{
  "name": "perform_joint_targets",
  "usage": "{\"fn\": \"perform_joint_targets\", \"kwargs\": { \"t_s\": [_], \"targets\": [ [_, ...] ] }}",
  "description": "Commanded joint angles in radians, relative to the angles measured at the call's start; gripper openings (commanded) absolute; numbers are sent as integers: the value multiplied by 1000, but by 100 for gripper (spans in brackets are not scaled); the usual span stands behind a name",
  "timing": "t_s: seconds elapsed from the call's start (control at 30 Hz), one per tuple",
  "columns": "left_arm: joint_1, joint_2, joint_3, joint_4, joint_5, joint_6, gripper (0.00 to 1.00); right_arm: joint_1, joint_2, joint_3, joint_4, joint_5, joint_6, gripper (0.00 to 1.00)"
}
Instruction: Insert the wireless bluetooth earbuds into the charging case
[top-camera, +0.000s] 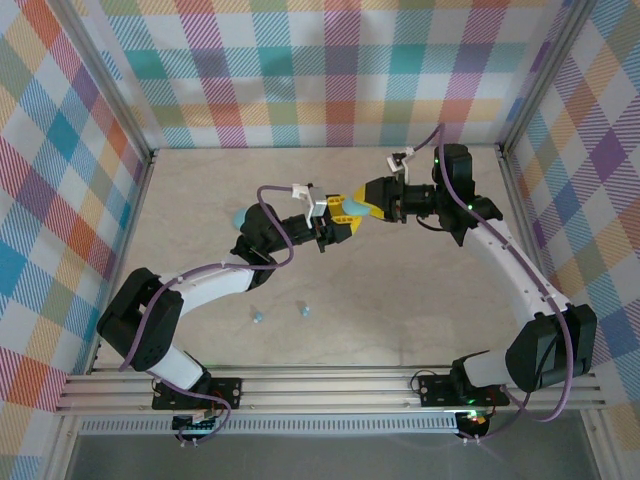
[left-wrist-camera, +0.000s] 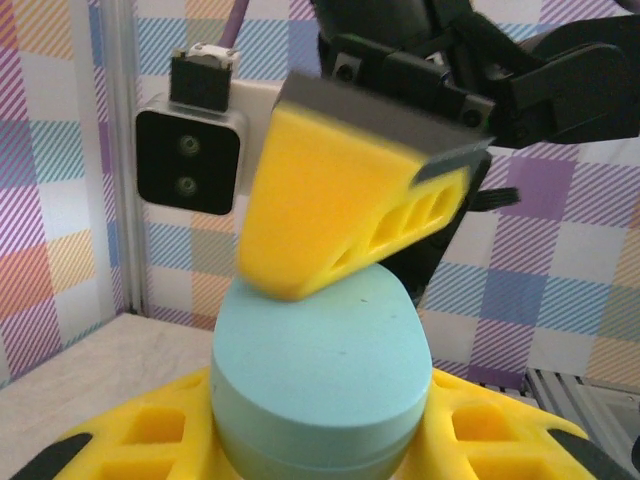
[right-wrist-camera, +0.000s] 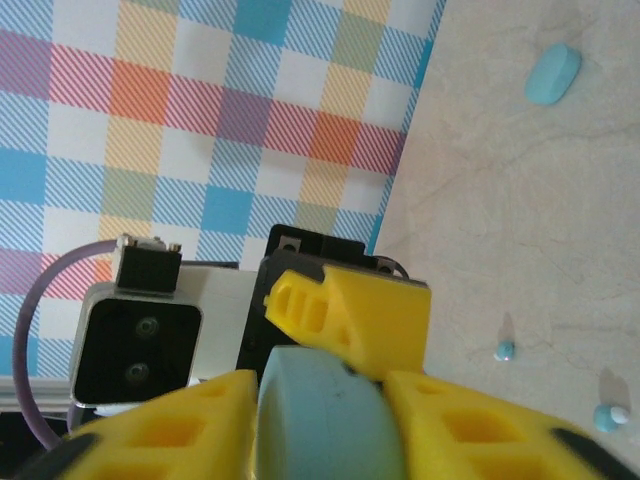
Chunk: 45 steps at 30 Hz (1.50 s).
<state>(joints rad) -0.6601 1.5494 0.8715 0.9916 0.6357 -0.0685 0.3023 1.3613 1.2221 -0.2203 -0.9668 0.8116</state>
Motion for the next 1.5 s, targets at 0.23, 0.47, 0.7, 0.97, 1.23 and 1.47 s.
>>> {"fn": "perform_joint_targets", "kwargs": {
  "t_s": [0.23, 0.47, 0.7, 0.97, 1.23, 1.47],
  "targets": [
    [52, -123, -7, -149, 104, -18, 23, 0, -243, 15, -128, 251, -426, 76],
    [100, -265, -4, -458, 231, 87, 20, 25, -327, -37, -160, 251, -728, 66],
    [112, -323, 12, -585, 310, 114, 19, 219, -339, -46, -249, 436, -1105, 73],
    [94, -323, 3, -591, 324, 121, 18, 294, -262, -24, -269, 497, -1180, 74],
    [80, -324, 14, -639, 325, 163, 16, 305, -234, 4, -257, 565, -1169, 74],
    [77, -314, 17, -653, 323, 177, 16, 304, -224, 14, -248, 549, -1141, 74]
  ]
}}
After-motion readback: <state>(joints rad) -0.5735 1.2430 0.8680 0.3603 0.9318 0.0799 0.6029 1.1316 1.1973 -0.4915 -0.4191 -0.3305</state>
